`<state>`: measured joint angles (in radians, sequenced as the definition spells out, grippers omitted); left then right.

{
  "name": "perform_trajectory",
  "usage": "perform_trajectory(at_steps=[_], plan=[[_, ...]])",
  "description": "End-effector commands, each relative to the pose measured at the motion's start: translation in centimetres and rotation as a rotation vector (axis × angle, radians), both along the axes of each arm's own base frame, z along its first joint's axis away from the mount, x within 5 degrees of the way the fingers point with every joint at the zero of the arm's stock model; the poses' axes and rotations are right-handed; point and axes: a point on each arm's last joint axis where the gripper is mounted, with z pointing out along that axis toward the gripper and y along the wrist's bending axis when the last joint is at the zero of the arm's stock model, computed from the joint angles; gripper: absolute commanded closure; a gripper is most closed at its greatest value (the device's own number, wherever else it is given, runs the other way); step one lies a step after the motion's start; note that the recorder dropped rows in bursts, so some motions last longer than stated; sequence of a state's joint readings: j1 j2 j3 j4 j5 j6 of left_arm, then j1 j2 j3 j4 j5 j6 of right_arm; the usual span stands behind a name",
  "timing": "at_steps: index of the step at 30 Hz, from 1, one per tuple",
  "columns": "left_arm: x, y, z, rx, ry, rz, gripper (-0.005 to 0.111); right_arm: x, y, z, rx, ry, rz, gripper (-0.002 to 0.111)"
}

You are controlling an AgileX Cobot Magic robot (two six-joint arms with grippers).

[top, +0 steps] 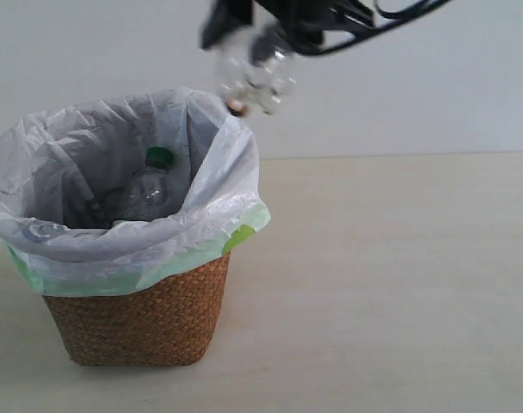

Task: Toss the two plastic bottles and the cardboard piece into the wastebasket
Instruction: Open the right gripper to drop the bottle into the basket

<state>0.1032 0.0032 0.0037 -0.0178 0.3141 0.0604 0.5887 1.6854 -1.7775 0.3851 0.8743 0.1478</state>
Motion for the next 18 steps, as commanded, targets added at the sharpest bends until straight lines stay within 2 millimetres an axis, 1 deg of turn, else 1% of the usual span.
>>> perform_trajectory(at_steps=[1,2,3,5,10,15,18], plan=[[0.0,0.0,0.2,-0.007,-0.014,0.006,-0.001,-1.8,1.6,4.1,0.274,-0.056,0.169,0.027],[0.0,0.0,0.2,-0.007,-0.014,0.006,-0.001,-1.8,1.6,3.9,0.258,-0.045,0.171,0.006],[0.0,0.0,0.2,-0.007,-0.014,0.006,-0.001,-1.8,1.6,3.7,0.244,-0.038,0.176,0.004],[0.0,0.0,0.2,-0.007,-0.014,0.006,-0.001,-1.8,1.6,3.2,0.208,-0.015,0.191,0.007],[0.0,0.0,0.2,-0.007,-0.014,0.006,-0.001,-1.5,1.3,2.9,0.166,-0.017,0.151,0.007],[0.0,0.0,0.2,-0.007,-0.014,0.006,-0.001,-1.6,1.2,2.8,0.129,-0.025,0.165,0.007],[0.0,0.0,0.2,-0.007,-0.014,0.006,-0.001,-1.6,0.8,2.4,0.055,-0.031,0.169,0.007]])
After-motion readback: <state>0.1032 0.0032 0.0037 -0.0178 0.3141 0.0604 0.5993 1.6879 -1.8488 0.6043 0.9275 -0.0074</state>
